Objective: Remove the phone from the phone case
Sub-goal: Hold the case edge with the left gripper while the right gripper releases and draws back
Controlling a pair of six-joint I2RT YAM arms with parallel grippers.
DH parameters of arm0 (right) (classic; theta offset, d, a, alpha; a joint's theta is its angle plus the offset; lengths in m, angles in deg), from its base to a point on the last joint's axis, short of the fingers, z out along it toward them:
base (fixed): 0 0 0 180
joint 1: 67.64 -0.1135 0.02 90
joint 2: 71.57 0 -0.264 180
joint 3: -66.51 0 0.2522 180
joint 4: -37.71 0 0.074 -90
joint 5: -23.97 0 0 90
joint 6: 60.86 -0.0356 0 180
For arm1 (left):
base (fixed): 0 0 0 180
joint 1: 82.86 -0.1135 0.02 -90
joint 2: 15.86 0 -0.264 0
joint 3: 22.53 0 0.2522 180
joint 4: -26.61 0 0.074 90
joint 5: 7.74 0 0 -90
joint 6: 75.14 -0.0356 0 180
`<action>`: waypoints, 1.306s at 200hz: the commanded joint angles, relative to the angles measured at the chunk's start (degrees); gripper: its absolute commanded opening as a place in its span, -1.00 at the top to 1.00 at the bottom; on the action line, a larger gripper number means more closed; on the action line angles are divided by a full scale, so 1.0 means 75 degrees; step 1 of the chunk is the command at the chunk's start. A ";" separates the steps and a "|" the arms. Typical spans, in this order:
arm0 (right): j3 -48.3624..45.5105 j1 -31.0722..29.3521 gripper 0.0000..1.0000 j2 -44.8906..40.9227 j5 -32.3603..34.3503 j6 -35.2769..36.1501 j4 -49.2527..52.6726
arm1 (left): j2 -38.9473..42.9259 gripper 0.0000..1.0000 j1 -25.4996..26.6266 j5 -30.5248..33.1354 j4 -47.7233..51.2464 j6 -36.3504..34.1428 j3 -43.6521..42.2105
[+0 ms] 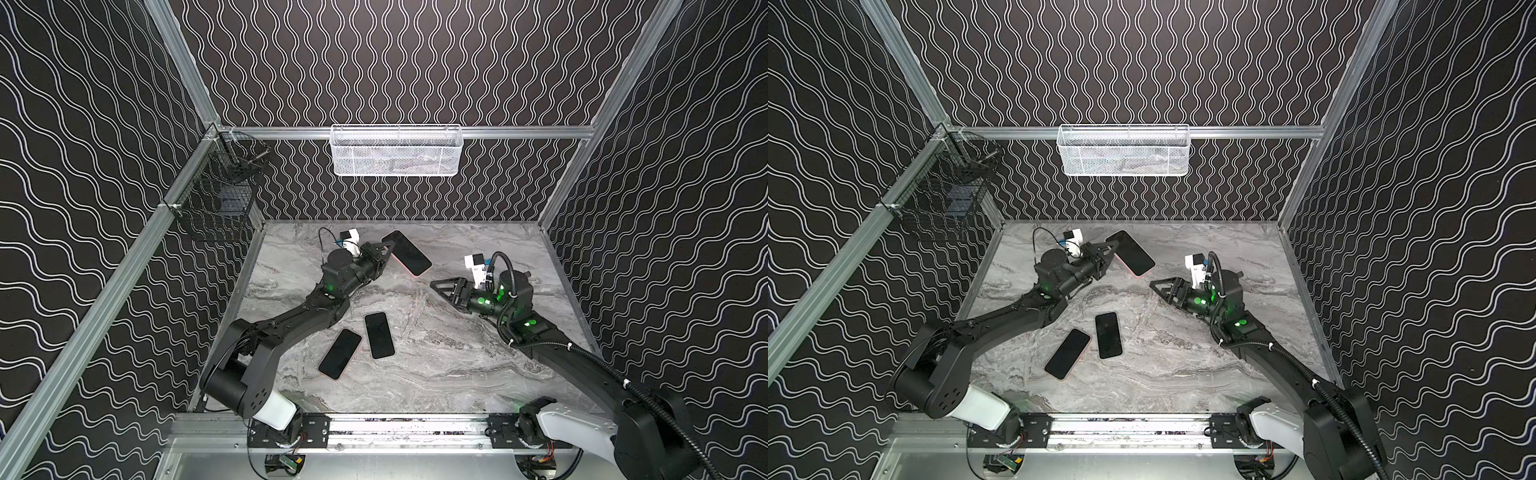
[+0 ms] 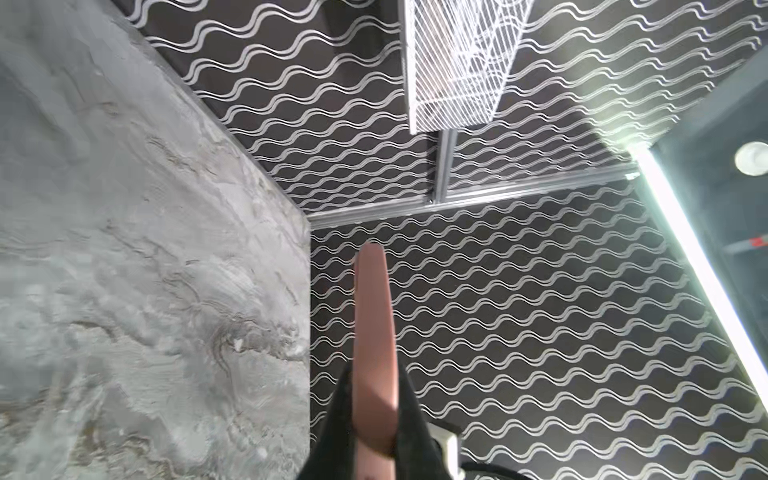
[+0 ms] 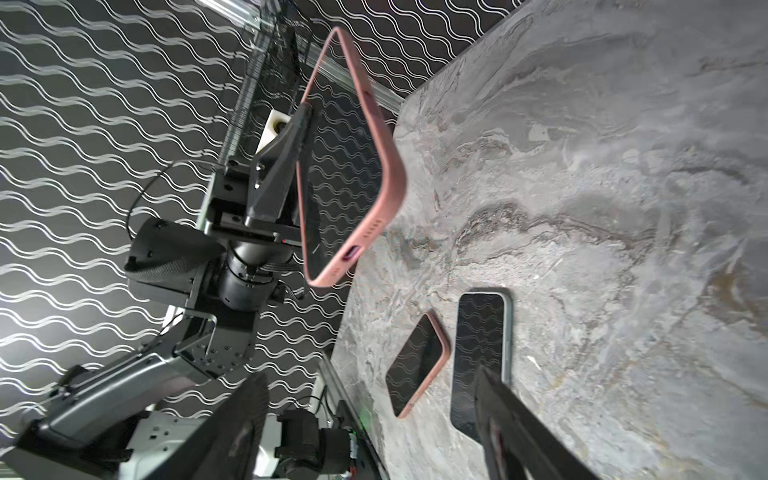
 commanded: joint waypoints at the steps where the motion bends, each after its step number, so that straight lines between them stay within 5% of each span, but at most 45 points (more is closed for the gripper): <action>1: -0.0245 -0.0112 -0.51 -0.0013 0.0387 -0.0954 -0.1815 | -0.0076 1.00 0.0094 0.0220 -0.0709 0.0167 0.0033; 96: -0.0414 -0.1143 -0.24 0.0474 0.1884 -0.1298 -0.3010 | -0.0250 1.00 0.0324 0.0162 -0.0871 0.0048 0.0249; 261: -0.0244 -0.1167 0.24 0.1336 0.1845 -0.1433 -0.4086 | -0.0336 1.00 0.0451 0.0303 -0.1079 0.0224 0.0093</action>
